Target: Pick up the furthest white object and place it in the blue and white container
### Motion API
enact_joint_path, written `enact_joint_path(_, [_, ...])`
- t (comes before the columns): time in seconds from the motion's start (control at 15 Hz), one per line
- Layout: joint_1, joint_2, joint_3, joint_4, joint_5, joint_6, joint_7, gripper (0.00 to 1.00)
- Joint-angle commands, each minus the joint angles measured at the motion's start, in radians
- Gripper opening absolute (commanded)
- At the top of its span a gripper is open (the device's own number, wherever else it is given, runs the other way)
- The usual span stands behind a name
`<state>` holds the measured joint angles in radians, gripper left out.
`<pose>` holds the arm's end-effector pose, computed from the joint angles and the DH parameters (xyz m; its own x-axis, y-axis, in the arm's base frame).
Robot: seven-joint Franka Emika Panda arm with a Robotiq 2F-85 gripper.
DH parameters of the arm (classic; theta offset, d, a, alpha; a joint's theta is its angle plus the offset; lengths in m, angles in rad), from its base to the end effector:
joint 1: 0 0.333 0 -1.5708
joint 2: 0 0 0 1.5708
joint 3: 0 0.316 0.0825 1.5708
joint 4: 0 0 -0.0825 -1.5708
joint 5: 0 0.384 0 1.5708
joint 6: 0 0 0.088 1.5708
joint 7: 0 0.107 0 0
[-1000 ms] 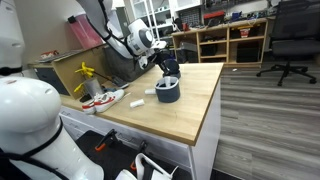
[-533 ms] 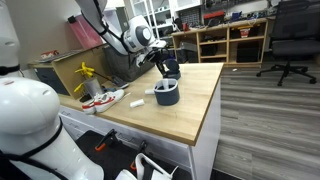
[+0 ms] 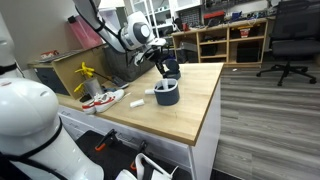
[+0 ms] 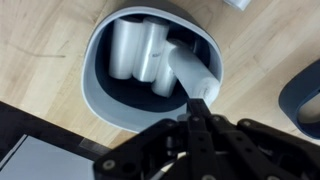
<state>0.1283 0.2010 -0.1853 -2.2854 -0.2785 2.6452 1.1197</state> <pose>0.5460 -0.0238 0.2812 0.5733 -0.7833 0.2406 -0.8022 -0.5963 -0.0298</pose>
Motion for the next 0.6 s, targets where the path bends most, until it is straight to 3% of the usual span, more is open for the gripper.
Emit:
enact_joint_path(0.0, [-0.019, -0.038, 0.014, -0.048, -0.026, -0.035, 0.000, 0.00])
enact_joint_path(0.53, [-0.045, -0.033, 0.019, -0.064, -0.015, -0.068, -0.021, 0.00])
